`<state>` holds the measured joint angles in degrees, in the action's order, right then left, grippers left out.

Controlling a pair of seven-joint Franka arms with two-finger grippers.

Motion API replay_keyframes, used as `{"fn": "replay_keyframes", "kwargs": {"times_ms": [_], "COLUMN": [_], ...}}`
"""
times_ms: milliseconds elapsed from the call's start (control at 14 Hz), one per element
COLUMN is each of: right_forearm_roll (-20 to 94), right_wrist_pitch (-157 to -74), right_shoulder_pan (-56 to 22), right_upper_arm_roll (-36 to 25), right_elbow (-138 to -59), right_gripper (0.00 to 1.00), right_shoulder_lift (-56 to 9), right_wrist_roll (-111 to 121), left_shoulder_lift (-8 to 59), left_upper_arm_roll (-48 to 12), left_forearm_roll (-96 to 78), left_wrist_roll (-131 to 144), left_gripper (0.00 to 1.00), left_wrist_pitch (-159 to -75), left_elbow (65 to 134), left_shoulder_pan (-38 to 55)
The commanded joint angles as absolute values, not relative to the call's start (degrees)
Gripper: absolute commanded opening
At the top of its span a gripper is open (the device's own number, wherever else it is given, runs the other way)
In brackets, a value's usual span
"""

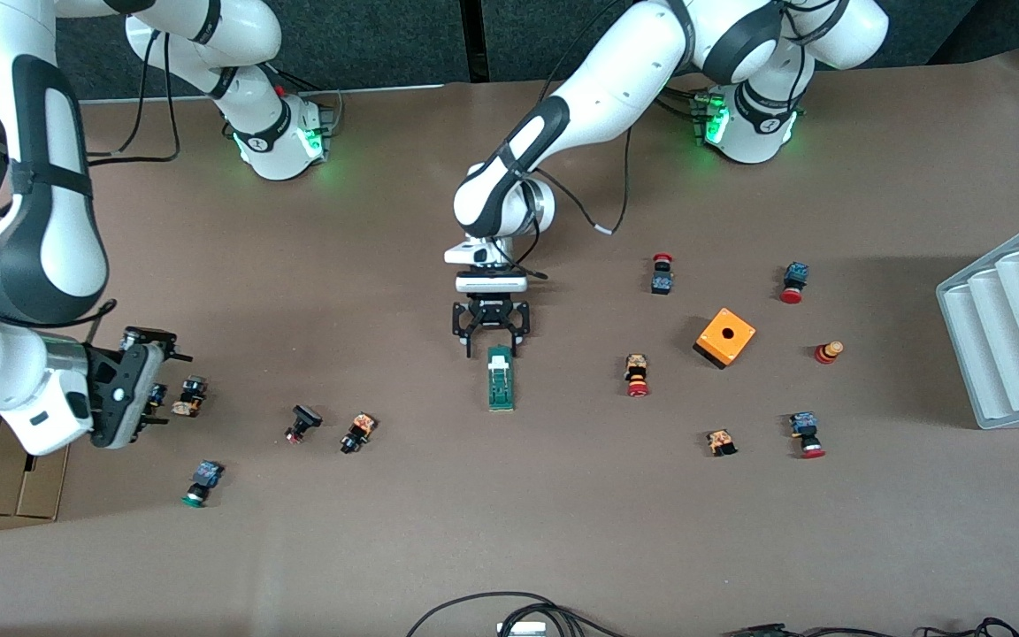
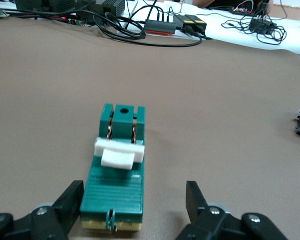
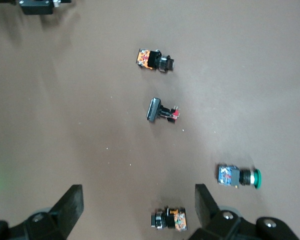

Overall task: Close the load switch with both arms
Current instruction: 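Reach the right gripper toward the white switch handle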

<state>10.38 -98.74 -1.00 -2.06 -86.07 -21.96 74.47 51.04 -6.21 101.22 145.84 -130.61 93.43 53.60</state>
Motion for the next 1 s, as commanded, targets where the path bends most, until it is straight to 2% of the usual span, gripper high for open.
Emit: {"fn": "replay_keyframes", "kwargs": {"times_ms": [0,214,357,571,714,857,929], "right_forearm_roll": [11.7,11.8,11.8,11.3,10.9,11.0,11.0], "right_wrist_pitch": [-99.8,-101.3,-103.3,-103.9,-105.8,-107.7,-109.0], "right_shoulder_pan": [-0.9,-3.7,-7.2,-10.5,-13.1,-15.8,-17.5], "right_upper_arm_roll": [-2.2,-2.2,-2.3,-2.3,-2.3,-2.4,-2.5], "right_elbow": [-86.0,-86.0,-86.0,-86.0,-86.0,-86.0,-86.0], "right_gripper": [0.99,0.99,0.99,1.00,1.00,1.00,1.00], "right_shoulder_lift": [-23.5,-23.5,-23.5,-24.1,-24.9,-26.6,-26.9], "right_wrist_roll": [77.4,76.5,74.8,66.5,65.7,65.7,65.7], "left_shoulder_lift": [51.2,52.9,53.3,53.8,53.8,53.9,53.9], "left_upper_arm_roll": [-5.7,-5.7,-5.7,-5.7,-5.7,-5.7,-5.7], "left_forearm_roll": [103.1,103.2,103.2,103.3,103.3,103.3,103.3], "left_wrist_roll": [147.7,146.0,145.7,145.8,145.8,145.8,145.7], "left_gripper": [0.90,0.87,0.86,0.77,0.75,0.69,0.61], "left_wrist_pitch": [-129.9,-121.5,-121.1,-120.9,-120.9,-120.9,-120.9], "left_elbow": [92.9,94.0,93.8,93.6,93.4,93.4,93.4], "left_shoulder_pan": [54.5,56.9,57.0,57.0,57.0,57.5,57.5]}}
